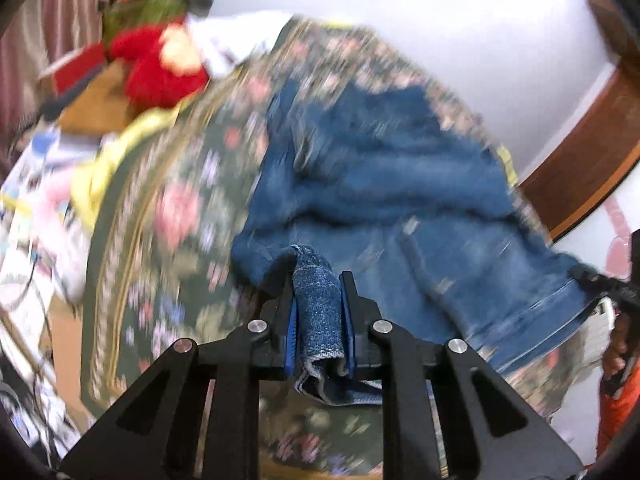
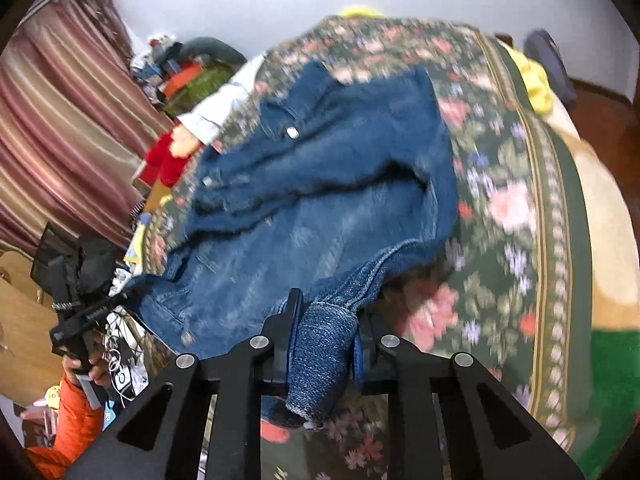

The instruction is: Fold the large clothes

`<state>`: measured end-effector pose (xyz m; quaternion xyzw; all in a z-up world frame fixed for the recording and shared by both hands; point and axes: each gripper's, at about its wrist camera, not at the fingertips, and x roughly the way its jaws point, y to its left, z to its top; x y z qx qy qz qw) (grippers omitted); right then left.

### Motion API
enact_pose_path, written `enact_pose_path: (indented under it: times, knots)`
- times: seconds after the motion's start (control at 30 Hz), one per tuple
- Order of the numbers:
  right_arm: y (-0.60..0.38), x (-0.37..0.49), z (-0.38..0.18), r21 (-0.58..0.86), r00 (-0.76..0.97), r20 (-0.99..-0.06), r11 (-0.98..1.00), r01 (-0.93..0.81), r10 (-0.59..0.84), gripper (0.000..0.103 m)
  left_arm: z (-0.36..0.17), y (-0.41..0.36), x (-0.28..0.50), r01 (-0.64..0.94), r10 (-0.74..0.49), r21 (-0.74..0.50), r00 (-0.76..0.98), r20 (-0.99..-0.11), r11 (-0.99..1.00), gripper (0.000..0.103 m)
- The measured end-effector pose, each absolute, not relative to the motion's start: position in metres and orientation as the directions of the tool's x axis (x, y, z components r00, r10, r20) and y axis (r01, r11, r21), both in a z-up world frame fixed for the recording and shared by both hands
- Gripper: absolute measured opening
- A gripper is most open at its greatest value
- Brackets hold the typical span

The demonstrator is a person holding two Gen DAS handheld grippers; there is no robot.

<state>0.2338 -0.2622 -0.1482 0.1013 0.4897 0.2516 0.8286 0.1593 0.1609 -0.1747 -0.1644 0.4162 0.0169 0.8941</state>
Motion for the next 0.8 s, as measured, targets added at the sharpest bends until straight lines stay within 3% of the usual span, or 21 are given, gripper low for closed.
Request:
enact_pose_path:
  times: [0.17,0.4,0.63,0.8]
  knots:
    - [-0.257,0.256,-0.118,0.406,0.481,-0.701,0.849,-0.338,0.526,0.015,-0.121,0.166,0.196,-0.112,-0.104,-0.276,0.742,-0.662,0.955,0.017]
    - [-0.26,0.319,-0.093,0.423,0.58,-0.633,0.856,-0.297,0.513,0.014,-0.091,0.189,0.268,-0.17,-0.048,-0.289,0.784,-0.619,0.942,0.017]
    - [-0.256,0.412,-0.097,0.421,0.618,-0.64,0.881,-0.217,0.458,0.014,-0.095,0.206,0.34,-0.252,0.053,-0.231,0.774,-0.631,0.94,0.017]
    - [-0.243,0.481,-0.13,0.416,0.591,-0.687,0.896,-0.157,0.423,0.014,-0.13,0.216,0.395,-0.311,0.119,-0.163,0.718,-0.686,0.936,0.017]
